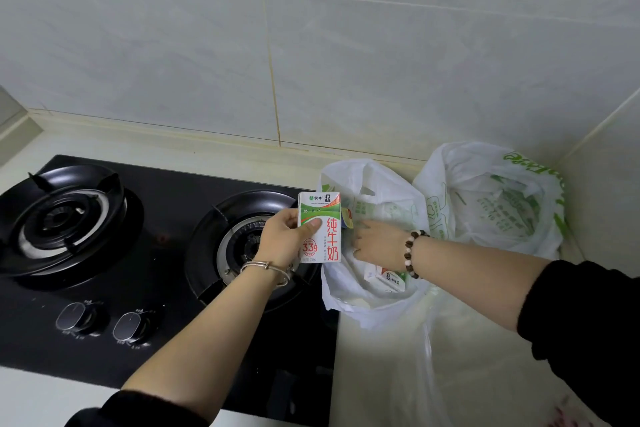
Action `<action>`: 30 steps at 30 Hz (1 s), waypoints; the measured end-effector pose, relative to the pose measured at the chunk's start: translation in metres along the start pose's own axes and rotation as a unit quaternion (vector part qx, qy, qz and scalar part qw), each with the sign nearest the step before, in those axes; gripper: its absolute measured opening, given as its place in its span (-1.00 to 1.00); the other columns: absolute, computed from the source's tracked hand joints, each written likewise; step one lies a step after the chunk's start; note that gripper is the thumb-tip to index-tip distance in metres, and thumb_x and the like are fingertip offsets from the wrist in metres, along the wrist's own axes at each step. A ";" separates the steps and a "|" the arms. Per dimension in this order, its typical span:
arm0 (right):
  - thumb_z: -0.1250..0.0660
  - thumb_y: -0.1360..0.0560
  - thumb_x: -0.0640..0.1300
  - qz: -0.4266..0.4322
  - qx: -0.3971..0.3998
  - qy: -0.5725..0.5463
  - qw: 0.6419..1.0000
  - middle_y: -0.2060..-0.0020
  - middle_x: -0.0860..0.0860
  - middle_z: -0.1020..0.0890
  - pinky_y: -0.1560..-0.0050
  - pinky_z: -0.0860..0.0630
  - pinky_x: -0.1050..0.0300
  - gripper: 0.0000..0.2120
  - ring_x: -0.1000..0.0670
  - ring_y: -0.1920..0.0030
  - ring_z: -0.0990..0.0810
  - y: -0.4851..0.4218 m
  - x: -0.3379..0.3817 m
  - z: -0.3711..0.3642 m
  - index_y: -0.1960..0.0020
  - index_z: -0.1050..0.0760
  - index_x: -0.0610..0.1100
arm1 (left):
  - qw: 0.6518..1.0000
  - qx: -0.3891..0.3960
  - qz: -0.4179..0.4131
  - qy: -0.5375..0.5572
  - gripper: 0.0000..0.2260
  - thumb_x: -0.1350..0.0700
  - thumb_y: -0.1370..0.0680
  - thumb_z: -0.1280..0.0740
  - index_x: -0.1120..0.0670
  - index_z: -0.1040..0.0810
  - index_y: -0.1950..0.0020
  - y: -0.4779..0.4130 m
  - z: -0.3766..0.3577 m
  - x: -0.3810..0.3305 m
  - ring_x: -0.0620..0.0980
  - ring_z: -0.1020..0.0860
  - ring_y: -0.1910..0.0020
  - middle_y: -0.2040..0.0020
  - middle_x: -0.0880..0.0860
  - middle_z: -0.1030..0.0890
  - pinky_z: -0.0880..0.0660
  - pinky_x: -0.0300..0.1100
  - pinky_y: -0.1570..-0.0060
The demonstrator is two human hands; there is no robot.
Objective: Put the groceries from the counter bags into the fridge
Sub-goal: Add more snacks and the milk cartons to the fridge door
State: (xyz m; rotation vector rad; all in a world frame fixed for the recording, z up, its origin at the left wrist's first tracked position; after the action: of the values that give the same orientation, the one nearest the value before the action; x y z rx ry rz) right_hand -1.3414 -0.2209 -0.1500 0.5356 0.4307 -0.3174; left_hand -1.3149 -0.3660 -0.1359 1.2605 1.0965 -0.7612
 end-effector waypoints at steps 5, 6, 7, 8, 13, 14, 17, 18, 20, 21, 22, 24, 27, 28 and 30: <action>-0.32 -0.46 -0.28 -0.071 0.087 -0.161 0.981 0.10 -0.06 -0.60 -0.01 -0.47 0.03 -0.77 -0.11 0.05 -0.57 0.021 -0.021 -0.016 -0.09 -0.40 -0.17 | 1.000 -0.015 0.007 -0.005 -0.79 0.32 -0.49 -0.37 0.33 -0.50 -0.09 0.000 -0.002 0.003 -0.06 -0.64 0.27 0.00 0.22 -0.64 -0.55 -0.27 0.38; -0.37 -0.44 -0.23 -0.114 0.063 -0.213 0.968 0.15 -0.05 -0.58 0.16 -0.44 0.07 -0.75 -0.10 0.09 -0.56 0.025 -0.027 -0.018 -0.08 -0.38 -0.16 | 1.000 -0.016 0.008 -0.001 -0.79 0.32 -0.49 -0.37 0.33 -0.50 -0.09 0.001 -0.002 0.002 -0.05 -0.64 0.25 0.00 0.23 -0.64 -0.56 -0.26 0.38; -0.40 -0.43 -0.17 -0.159 0.037 -0.275 0.948 0.19 -0.03 -0.55 0.26 -0.37 0.10 -0.72 -0.10 0.14 -0.55 0.029 -0.033 -0.019 -0.05 -0.36 -0.15 | 1.000 -0.017 0.006 0.003 -0.80 0.32 -0.49 -0.37 0.32 -0.50 -0.09 0.002 -0.004 0.000 -0.05 -0.64 0.26 0.00 0.23 -0.64 -0.56 -0.26 0.38; -0.42 -0.41 -0.12 -0.203 0.017 -0.331 0.921 0.23 -0.01 -0.51 0.32 -0.33 0.12 -0.69 -0.09 0.18 -0.53 0.035 -0.039 -0.019 -0.01 -0.33 -0.12 | 1.000 -0.016 0.004 0.007 -0.81 0.33 -0.49 -0.37 0.32 -0.50 -0.08 0.003 -0.005 -0.003 -0.07 -0.64 0.28 0.02 0.21 -0.64 -0.56 -0.26 0.38; -0.53 -0.28 -0.02 -0.391 -0.095 -0.533 0.744 0.25 0.02 -0.53 0.37 -0.36 0.17 -0.62 0.01 0.25 -0.50 0.056 -0.062 -0.010 0.16 -0.34 -0.09 | 1.000 -0.023 -0.013 0.003 -0.85 0.30 -0.48 -0.39 0.26 -0.50 -0.02 0.006 0.002 -0.018 0.09 -0.65 0.13 0.06 0.15 -0.65 -0.61 -0.08 0.18; -0.54 -0.28 -0.02 -0.414 -0.110 -0.561 0.709 0.27 0.03 -0.53 0.39 -0.33 0.19 -0.62 0.04 0.29 -0.49 0.060 -0.064 -0.008 0.20 -0.34 -0.08 | 1.000 -0.024 -0.017 -0.006 -0.87 0.28 -0.48 -0.40 0.22 -0.51 0.01 0.008 0.004 -0.022 0.13 -0.64 0.07 0.04 0.15 -0.65 -0.60 0.00 0.08; -0.53 -0.33 -0.08 -0.435 -0.146 -0.638 0.618 0.31 0.07 -0.53 0.40 -0.32 0.25 -0.67 0.13 0.32 -0.49 0.070 -0.065 0.008 0.27 -0.34 -0.03 | 0.999 -0.034 -0.034 -0.011 -0.87 0.28 -0.46 -0.42 0.15 -0.53 0.04 0.018 0.010 -0.035 0.16 -0.63 0.02 0.01 0.15 -0.66 -0.56 0.12 -0.04; -0.52 -0.35 -0.13 -0.426 -0.163 -0.677 0.578 0.30 0.07 -0.57 0.36 -0.39 0.25 -0.71 0.13 0.30 -0.53 0.071 -0.063 0.012 0.27 -0.38 -0.03 | 0.998 -0.039 -0.040 -0.011 -0.86 0.28 -0.46 -0.42 0.17 -0.53 0.03 0.022 0.012 -0.039 0.17 -0.63 0.01 0.00 0.17 -0.65 -0.56 0.12 -0.04; -0.49 -0.39 -0.20 -0.393 -0.183 -0.755 0.492 0.18 -0.02 -0.66 0.15 -0.58 0.10 -0.82 0.03 0.18 -0.63 0.071 -0.056 0.021 0.21 -0.48 -0.05 | 0.998 -0.048 -0.050 -0.009 -0.82 0.28 -0.46 -0.42 0.21 -0.52 -0.02 0.033 0.015 -0.046 0.18 -0.63 0.00 -0.02 0.19 -0.65 -0.57 0.10 -0.03; -0.47 -0.41 -0.21 -0.379 -0.186 -0.782 0.459 0.11 -0.07 -0.67 0.06 -0.60 0.01 -0.86 -0.03 0.11 -0.65 0.071 -0.052 0.026 0.15 -0.51 -0.08 | 0.997 -0.054 -0.053 -0.007 -0.80 0.28 -0.46 -0.42 0.23 -0.51 -0.05 0.039 0.016 -0.048 0.16 -0.63 0.01 -0.02 0.18 -0.65 -0.58 0.07 -0.01; -0.45 -0.42 -0.23 -0.365 -0.191 -0.807 0.424 0.07 -0.10 -0.67 0.02 -0.59 -0.03 -0.87 -0.07 0.07 -0.65 0.072 -0.048 0.032 0.09 -0.52 -0.11 | 0.996 -0.059 -0.058 -0.010 -0.79 0.27 -0.47 -0.42 0.24 -0.51 -0.06 0.045 0.018 -0.051 0.14 -0.64 0.02 -0.02 0.17 -0.65 -0.58 0.04 0.02; -0.42 -0.45 -0.26 -0.338 -0.195 -0.849 0.355 0.03 -0.13 -0.66 0.00 -0.59 -0.06 -0.85 -0.10 0.04 -0.65 0.072 -0.040 0.042 0.01 -0.50 -0.17 | 0.995 -0.062 -0.071 -0.026 -0.83 0.25 -0.48 -0.41 0.20 -0.52 -0.04 0.058 0.022 -0.056 0.09 -0.65 0.06 -0.01 0.14 -0.66 -0.60 -0.01 0.06; -0.40 -0.46 -0.26 -0.307 -0.200 -0.872 0.326 0.04 -0.11 -0.67 0.00 -0.58 -0.05 -0.82 -0.09 0.04 -0.65 0.074 -0.031 0.059 -0.04 -0.49 -0.17 | 0.993 -0.066 -0.082 -0.049 -0.87 0.20 -0.49 -0.40 0.12 -0.52 -0.01 0.078 0.028 -0.063 0.06 -0.65 0.06 0.00 0.10 -0.67 -0.59 0.05 0.00; -0.40 -0.47 -0.25 -0.299 -0.206 -0.872 0.328 0.06 -0.10 -0.67 0.01 -0.58 -0.04 -0.81 -0.08 0.05 -0.65 0.075 -0.030 0.065 -0.06 -0.48 -0.17 | 0.993 -0.071 -0.086 -0.050 -0.87 0.20 -0.49 -0.40 0.11 -0.52 -0.01 0.086 0.030 -0.065 0.07 -0.65 0.04 -0.01 0.09 -0.67 -0.58 0.07 -0.02; -0.40 -0.47 -0.23 -0.287 -0.219 -0.867 0.343 0.10 -0.07 -0.68 0.05 -0.58 0.02 -0.80 -0.05 0.09 -0.66 0.079 -0.026 0.074 -0.07 -0.48 -0.18 | 0.991 -0.088 -0.091 -0.037 -0.88 0.21 -0.49 -0.41 0.11 -0.54 0.00 0.101 0.033 -0.068 0.08 -0.65 0.03 0.00 0.10 -0.67 -0.57 0.11 -0.04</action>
State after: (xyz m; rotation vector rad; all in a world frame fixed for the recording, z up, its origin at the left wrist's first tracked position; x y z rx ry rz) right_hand -1.3098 -0.1922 -0.0469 -0.7424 -1.5011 -1.2037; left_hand -1.2375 -0.3871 -0.0385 0.9865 1.2021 -0.8227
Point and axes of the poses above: each hand's wrist, its own y-axis away from the middle knuckle, its own z-axis out of the back of the hand, x = y × z, the point moved 6 cm from there along -y, towards the middle knuckle
